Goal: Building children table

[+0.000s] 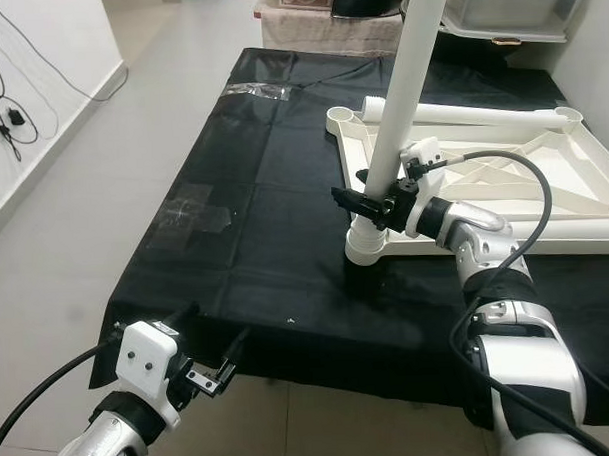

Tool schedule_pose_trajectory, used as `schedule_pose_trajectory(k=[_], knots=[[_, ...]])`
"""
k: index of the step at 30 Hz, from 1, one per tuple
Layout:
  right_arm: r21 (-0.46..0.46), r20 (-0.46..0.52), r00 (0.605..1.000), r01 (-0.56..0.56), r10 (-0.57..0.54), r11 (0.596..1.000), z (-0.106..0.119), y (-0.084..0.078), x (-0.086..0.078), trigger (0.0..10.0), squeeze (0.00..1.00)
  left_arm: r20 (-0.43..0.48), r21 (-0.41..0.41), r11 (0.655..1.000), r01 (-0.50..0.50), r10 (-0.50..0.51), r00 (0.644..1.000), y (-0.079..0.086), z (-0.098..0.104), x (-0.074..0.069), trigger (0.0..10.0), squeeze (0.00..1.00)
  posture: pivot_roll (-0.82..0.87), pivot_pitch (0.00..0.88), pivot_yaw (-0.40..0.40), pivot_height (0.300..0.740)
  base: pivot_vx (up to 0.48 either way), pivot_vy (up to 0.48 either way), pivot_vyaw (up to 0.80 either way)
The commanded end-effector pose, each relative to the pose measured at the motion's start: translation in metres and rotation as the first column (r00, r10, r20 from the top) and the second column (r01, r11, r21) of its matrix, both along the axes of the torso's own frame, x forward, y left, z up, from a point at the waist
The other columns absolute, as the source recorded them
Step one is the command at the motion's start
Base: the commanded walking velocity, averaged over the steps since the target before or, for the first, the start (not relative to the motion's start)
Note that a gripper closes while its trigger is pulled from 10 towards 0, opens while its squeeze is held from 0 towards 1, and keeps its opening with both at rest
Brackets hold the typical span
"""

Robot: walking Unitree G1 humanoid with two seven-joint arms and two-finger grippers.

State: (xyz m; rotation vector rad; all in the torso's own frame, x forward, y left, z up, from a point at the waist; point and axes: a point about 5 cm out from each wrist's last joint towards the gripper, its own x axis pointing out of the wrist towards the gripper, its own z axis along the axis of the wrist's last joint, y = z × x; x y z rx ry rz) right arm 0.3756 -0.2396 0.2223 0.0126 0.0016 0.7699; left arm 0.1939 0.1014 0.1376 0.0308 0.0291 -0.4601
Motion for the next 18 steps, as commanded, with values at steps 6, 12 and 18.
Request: schedule_pose_trajectory(k=[6, 12, 18], knots=[[0.010, 0.033, 0.999, -0.006, 0.006, 1.000, 0.002, 0.003, 0.001, 0.0, 0.00, -0.019, 0.019, 1.000, -0.001, 0.001, 1.000, 0.002, -0.005, -0.002, 10.0, 0.00, 0.16, 0.153, -0.016, 0.740, 0.000, 0.000, 0.00], [0.029, 0.038, 0.999, -0.017, 0.016, 0.999, -0.015, 0.011, -0.004, 0.0, 0.00, -0.022, 0.018, 1.000, 0.002, -0.002, 1.000, 0.002, -0.006, -0.003, 10.0, 0.00, 0.16, 0.146, -0.016, 0.740, 0.000, 0.000, 0.00], [0.052, 0.047, 0.998, 0.037, -0.040, 0.998, -0.031, 0.020, -0.008, 0.0, 0.00, -0.024, 0.018, 1.000, 0.004, -0.003, 1.000, 0.002, -0.006, -0.003, 10.0, 0.00, 0.15, 0.142, -0.014, 0.740, 0.000, 0.000, 0.00]])
